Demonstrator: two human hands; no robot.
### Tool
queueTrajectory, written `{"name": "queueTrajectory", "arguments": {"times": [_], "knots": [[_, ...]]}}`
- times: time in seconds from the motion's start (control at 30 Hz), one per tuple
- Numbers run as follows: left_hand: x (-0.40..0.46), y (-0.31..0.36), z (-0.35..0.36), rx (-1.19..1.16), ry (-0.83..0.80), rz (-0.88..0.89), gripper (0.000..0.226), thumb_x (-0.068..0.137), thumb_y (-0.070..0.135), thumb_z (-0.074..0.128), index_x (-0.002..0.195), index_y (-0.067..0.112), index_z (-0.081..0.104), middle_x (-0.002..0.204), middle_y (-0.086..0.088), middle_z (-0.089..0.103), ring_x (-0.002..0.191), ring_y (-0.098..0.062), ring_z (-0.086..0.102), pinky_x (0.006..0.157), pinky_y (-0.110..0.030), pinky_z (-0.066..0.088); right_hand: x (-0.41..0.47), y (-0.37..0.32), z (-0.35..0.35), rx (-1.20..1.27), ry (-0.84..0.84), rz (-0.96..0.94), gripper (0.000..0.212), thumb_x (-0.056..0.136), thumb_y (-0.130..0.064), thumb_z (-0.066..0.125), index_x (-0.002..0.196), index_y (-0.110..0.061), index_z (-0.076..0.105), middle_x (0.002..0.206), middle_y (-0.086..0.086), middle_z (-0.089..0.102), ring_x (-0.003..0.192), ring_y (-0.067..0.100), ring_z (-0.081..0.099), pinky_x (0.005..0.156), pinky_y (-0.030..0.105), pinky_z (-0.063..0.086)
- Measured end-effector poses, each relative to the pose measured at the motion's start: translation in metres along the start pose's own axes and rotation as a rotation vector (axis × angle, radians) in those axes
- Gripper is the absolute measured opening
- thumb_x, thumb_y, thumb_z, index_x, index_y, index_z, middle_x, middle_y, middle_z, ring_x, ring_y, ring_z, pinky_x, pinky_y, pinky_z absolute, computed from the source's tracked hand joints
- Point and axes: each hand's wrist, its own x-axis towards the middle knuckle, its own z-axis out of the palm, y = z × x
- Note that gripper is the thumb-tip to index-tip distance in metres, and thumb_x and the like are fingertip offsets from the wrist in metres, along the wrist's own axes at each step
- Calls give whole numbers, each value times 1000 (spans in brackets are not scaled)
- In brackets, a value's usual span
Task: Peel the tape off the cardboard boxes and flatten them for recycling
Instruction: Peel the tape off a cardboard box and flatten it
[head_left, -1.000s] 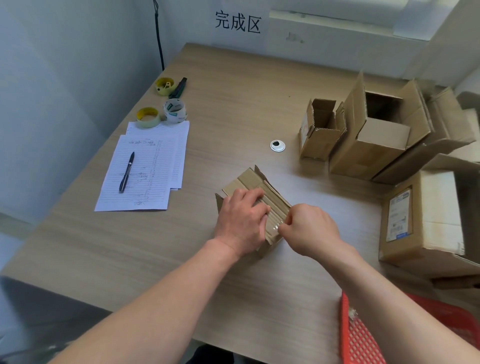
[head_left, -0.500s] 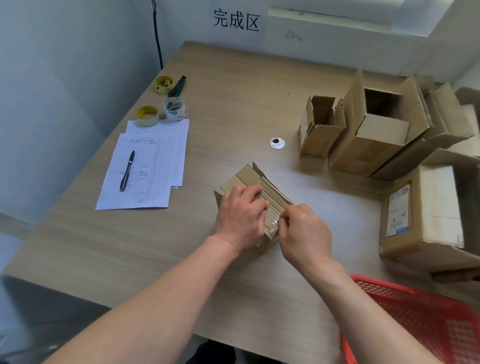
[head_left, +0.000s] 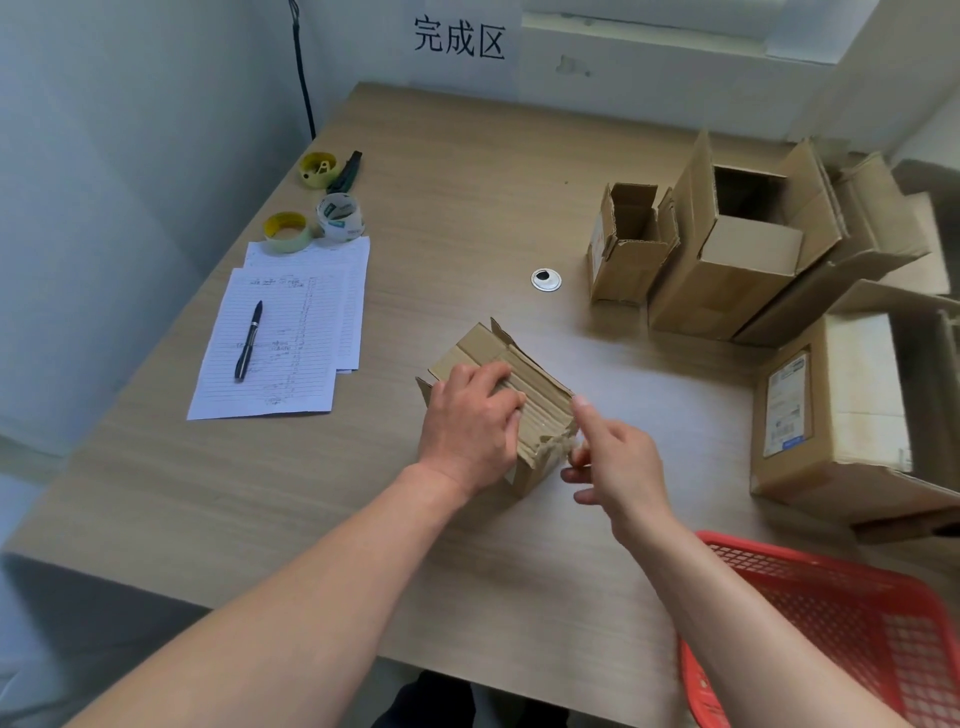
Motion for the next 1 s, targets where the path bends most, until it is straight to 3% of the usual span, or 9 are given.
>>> {"name": "queueTrajectory", "arguments": {"times": [0.13, 0.3, 0.47, 0.53, 0.63, 0.8, 0.9, 1.0], "knots": [[0, 1, 1, 11, -1, 3, 32, 83, 33, 46, 89, 21, 75, 115, -3, 68, 96, -32, 59, 70, -40, 48, -1, -7, 8, -256, -14, 10, 58, 77, -64, 65, 62, -8, 62, 55, 6, 68, 63, 29, 71, 66, 47, 61], [-2, 0, 0, 18, -2, -3, 34, 83, 33, 45, 90, 21, 76, 115, -2, 68, 97, -31, 59, 70, -41, 48, -3, -2, 12, -173, -50, 14, 26, 76, -34, 66, 60, -15, 59, 64, 13, 71, 71, 34, 72, 68, 54, 60], [-2, -1, 1, 4, 5, -11, 33, 83, 33, 45, 90, 22, 76, 115, -1, 68, 97, -31, 59, 71, -40, 48, -2, -4, 0, 188, -188, 191, 11, 90, -8, 62, 83, -1, 65, 76, 15, 69, 71, 31, 73, 60, 36, 59], [-1, -2, 1, -1, 11, -9, 33, 83, 33, 46, 90, 22, 76, 115, -1, 68, 97, -30, 59, 71, -40, 48, -5, -4, -7, 412, -235, 314, 16, 95, -11, 57, 85, -1, 65, 79, 16, 71, 75, 31, 73, 57, 33, 60], [0, -2, 1, 0, 10, -4, 33, 84, 33, 46, 91, 21, 76, 116, -1, 67, 97, -30, 59, 72, -39, 47, -6, 4, -12, 607, -182, 378, 33, 98, -26, 51, 69, -12, 51, 80, 17, 68, 84, 35, 74, 64, 37, 58], [4, 1, 5, -5, 14, 4, 31, 85, 33, 47, 90, 21, 76, 116, -1, 68, 97, -31, 59, 72, -40, 47, -12, 4, 3, 70, -105, 144, 53, 83, -55, 71, 82, -2, 66, 76, 15, 70, 70, 31, 74, 56, 37, 57], [5, 1, 6, -4, 13, 11, 31, 84, 32, 47, 89, 21, 76, 116, -1, 68, 98, -31, 59, 72, -40, 48, -8, 4, 12, -158, -77, 11, 45, 75, -49, 74, 70, -5, 70, 62, 9, 70, 64, 30, 72, 61, 45, 61], [5, -1, 5, -14, 13, 9, 31, 84, 32, 47, 90, 21, 76, 117, -1, 67, 99, -31, 59, 73, -39, 46, -3, 11, 15, -180, -108, -59, 27, 80, -32, 65, 74, -6, 70, 66, 10, 72, 68, 31, 72, 66, 50, 60]]}}
